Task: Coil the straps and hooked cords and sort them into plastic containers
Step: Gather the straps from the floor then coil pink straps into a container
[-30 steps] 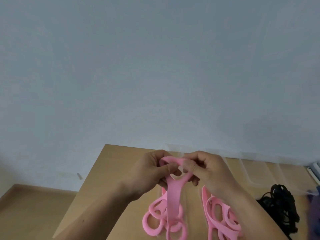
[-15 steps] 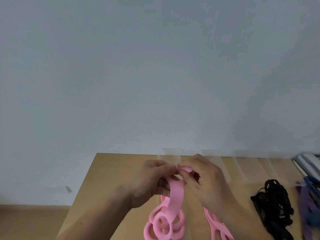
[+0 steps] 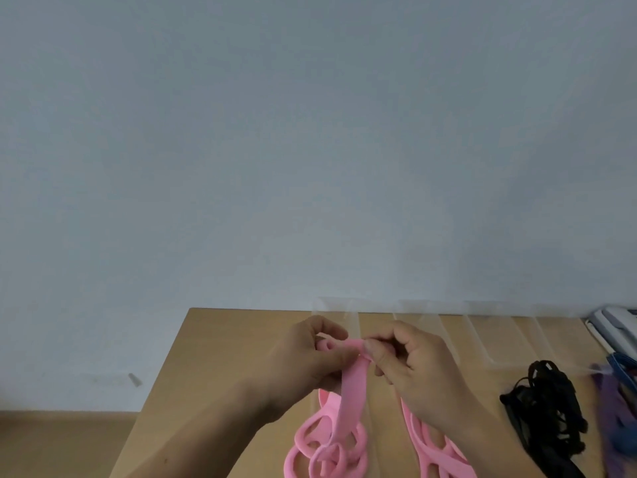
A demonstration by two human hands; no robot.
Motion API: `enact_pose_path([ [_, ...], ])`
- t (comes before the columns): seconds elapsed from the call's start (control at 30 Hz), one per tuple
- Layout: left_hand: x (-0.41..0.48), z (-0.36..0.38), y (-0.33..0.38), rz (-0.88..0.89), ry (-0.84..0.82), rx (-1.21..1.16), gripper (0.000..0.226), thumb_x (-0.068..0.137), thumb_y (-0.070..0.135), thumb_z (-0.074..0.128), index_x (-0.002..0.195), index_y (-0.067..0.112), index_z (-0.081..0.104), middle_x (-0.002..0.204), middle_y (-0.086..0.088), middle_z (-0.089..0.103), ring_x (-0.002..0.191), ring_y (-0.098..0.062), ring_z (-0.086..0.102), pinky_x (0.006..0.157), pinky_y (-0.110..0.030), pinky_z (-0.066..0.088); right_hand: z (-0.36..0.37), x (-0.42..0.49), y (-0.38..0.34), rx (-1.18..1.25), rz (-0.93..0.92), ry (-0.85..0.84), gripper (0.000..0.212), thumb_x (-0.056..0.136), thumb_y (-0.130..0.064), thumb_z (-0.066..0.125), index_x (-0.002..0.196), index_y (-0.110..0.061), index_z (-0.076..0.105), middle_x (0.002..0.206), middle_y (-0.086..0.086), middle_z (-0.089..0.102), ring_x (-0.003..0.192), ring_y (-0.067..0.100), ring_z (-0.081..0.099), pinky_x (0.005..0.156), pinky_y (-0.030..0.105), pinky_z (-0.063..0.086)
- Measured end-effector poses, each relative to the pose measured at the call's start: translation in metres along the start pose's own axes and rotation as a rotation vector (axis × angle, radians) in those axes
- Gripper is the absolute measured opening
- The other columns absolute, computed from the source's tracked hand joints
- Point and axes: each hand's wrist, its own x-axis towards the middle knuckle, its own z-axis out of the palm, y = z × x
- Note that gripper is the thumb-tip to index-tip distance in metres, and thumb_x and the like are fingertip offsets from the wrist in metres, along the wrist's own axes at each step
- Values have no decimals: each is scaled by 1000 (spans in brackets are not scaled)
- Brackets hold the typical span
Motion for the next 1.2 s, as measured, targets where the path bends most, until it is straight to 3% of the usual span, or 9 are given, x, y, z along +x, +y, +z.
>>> enact_pose_path([
  [0.07,-1,-3,2,-76,-110,-32,37,87,31,75,108,4,62,96,-23,73,86,-38,72,80,-47,60,1,1,2,-94,-96,21,20,86,-12,72,82,-31,71,68,-12,66,60,4,61,57,11,46],
  [0.2,-1,-6,10,-119,-222,-145,12,87,26,71,77,21,75,89,-19,71,71,-27,68,67,-35,58,1,5,10,-208,-269,53,3,88,-14,68,86,-16,70,70,-15,58,63,5,56,57,14,45],
  [0.3,2,-5,9,-132,-230,-263,12,81,19,70,90,12,68,90,-18,67,73,-28,64,68,-36,57,1,9,12,-273,-408,64,5,89,-17,66,89,-11,68,81,-23,54,72,-4,54,64,10,44],
  [0.5,6,0,9,-130,-137,-365,22,80,24,68,90,5,66,87,-17,67,76,-28,65,71,-38,57,0,13,21,-279,-555,60,7,90,-15,65,93,-10,69,97,-3,64,89,5,63,75,21,54],
  [0.6,7,-1,9,-84,-121,-364,23,76,12,73,95,2,62,84,-15,67,72,-24,66,66,-33,57,1,11,22,-204,-479,56,8,86,-15,72,93,-13,71,98,-6,65,89,8,64,74,23,54],
  [0.77,7,-3,8,75,-47,-270,37,77,9,81,107,-3,61,95,-17,73,82,-28,72,70,-30,57,1,6,16,350,27,-93,26,82,-35,71,108,-34,66,89,5,70,74,18,68,67,28,55],
  [0.9,8,-3,2,158,23,-30,30,83,20,79,106,6,67,96,-12,75,88,-26,73,75,-33,56,2,9,11,374,73,-96,18,84,-35,66,100,-30,71,73,16,67,63,24,64,57,28,53],
  [1.03,4,-5,3,121,-29,-61,26,86,26,76,99,6,66,94,-18,74,86,-32,73,77,-41,59,5,7,14,281,67,-84,23,86,-14,70,97,-34,72,75,-4,66,65,10,63,64,21,52],
  [1.2,3,-10,7,64,-58,-24,22,88,17,73,103,6,60,92,-23,73,77,-34,70,76,-47,59,10,2,17,210,21,-64,38,86,-1,70,98,-37,71,79,-10,65,71,8,59,70,25,53],
])
